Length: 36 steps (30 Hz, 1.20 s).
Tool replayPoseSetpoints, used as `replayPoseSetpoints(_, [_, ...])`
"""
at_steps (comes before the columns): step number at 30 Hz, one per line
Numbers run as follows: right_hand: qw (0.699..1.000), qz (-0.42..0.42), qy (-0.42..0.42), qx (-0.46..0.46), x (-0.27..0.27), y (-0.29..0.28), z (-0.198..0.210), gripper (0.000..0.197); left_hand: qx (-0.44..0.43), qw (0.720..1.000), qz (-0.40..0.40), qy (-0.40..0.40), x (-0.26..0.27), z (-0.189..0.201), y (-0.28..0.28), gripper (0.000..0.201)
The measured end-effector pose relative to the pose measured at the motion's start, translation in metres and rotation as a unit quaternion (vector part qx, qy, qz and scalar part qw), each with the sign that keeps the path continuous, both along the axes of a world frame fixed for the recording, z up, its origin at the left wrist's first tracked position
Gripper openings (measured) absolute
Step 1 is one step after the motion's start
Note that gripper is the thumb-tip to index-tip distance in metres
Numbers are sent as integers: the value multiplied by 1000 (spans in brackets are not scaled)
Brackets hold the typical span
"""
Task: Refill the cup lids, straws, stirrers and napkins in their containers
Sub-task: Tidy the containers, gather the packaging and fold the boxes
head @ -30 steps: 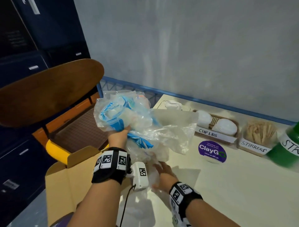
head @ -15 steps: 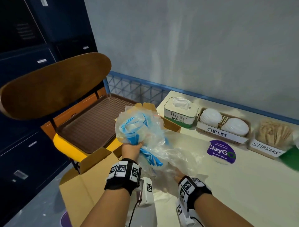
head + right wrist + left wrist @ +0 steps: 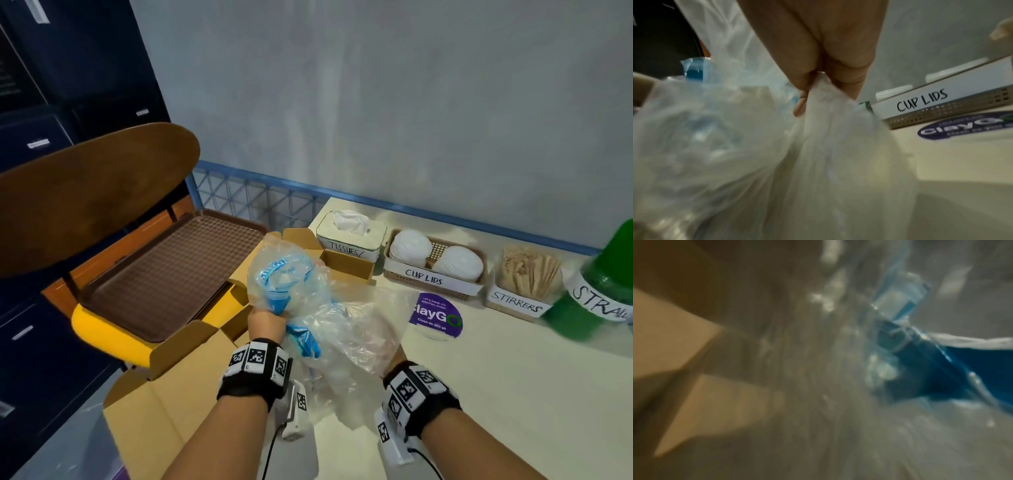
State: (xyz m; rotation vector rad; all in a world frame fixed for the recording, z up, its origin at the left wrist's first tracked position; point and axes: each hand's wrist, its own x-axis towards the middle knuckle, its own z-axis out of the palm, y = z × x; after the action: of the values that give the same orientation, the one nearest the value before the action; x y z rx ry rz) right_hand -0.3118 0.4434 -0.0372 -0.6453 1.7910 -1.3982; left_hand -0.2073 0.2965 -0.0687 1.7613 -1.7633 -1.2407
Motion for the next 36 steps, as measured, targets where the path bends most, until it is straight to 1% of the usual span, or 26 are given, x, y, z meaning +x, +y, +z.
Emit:
replayPoseSetpoints(1, [1000, -12, 0, -4, -8, 4, -9, 30, -1, 1000, -5, -9, -1, 1, 1, 30])
replayPoseSetpoints(2, [999, -26, 30, 13, -14, 5, -4, 27, -3, 1000, -7, -10, -2, 1, 1, 31])
replayPoseSetpoints(3, [991, -58, 111, 45, -22, 3, -1, 23, -1, 1000, -8, -8, -3, 1, 1, 31])
replayPoseSetpoints(5, [986, -104, 129, 28, -27, 7, 7, 17, -1, 1000, -6, -9, -4, 5, 1, 30])
replayPoseSetpoints(6, [974, -139, 176, 3, -36, 12, 12, 18, -3, 1000, -4, -6, -4, 6, 0, 30])
replayPoseSetpoints(7, [961, -188, 196, -55, -41, 16, 19, 21, -4, 1000, 1, 1, -4, 9, 0, 30])
replayPoseSetpoints(8, [942, -218, 234, -108, -48, 24, 29, 25, -4, 1000, 9, 11, -5, 13, 0, 30])
replayPoseSetpoints(10, [894, -312, 238, -215, -56, 39, 59, 33, -2, 999, 24, 45, -8, 23, 1, 30])
replayPoseSetpoints(11, [876, -340, 206, -272, -56, 45, 76, 36, -3, 997, 28, 66, -10, 30, 2, 31])
replayPoseSetpoints(12, [861, -350, 185, -320, -56, 53, 92, 38, -2, 995, 32, 92, -13, 35, 4, 34])
replayPoseSetpoints(13, [848, -343, 136, -381, -57, 57, 103, 38, 5, 992, 36, 120, -17, 42, 8, 36])
replayPoseSetpoints(14, [847, -315, 90, -420, -57, 60, 112, 38, 17, 988, 38, 149, -21, 50, 14, 39])
replayPoseSetpoints(16, [853, -214, -19, -476, -49, 60, 121, 37, 44, 975, 30, 214, -32, 63, 27, 44])
replayPoseSetpoints(17, [860, -157, -57, -483, -43, 56, 121, 37, 60, 966, 17, 251, -38, 68, 33, 45])
replayPoseSetpoints(18, [874, -112, -60, -469, -37, 51, 118, 36, 78, 954, 5, 288, -43, 75, 40, 42])
replayPoseSetpoints(20, [917, -64, 23, -394, -24, 41, 110, 33, 107, 935, -28, 337, -51, 85, 54, 33])
replayPoseSetpoints(21, [933, -47, 63, -352, -21, 35, 104, 32, 106, 931, -44, 348, -55, 89, 61, 27])
replayPoseSetpoints(23, [956, -21, 98, -276, -20, 27, 93, 33, 95, 925, -76, 361, -59, 93, 71, 19])
replayPoseSetpoints(25, [972, -12, 94, -217, -27, 23, 84, 33, 98, 919, -103, 368, -60, 96, 79, 18])
replayPoseSetpoints(26, [976, -11, 88, -198, -30, 23, 81, 32, 113, 910, -120, 380, -58, 98, 82, 20])
replayPoseSetpoints(29, [981, 3, 63, -183, -35, 24, 78, 27, 168, 875, -194, 410, -49, 102, 88, 26])
replayPoseSetpoints(30, [981, 3, 49, -189, -35, 23, 78, 27, 169, 869, -225, 407, -45, 102, 89, 26])
replayPoseSetpoints(31, [980, 3, 31, -195, -34, 23, 77, 28, 152, 870, -250, 397, -43, 101, 90, 26])
replayPoseSetpoints(32, [980, 8, 11, -198, -32, 22, 77, 30, 127, 877, -254, 386, -41, 98, 91, 27])
replayPoseSetpoints(34, [980, 27, -18, -199, -29, 20, 77, 32, 95, 902, -206, 366, -40, 94, 90, 30])
replayPoseSetpoints(36, [978, 47, 8, -202, -26, 19, 77, 33, 78, 917, -130, 370, -37, 90, 86, 38])
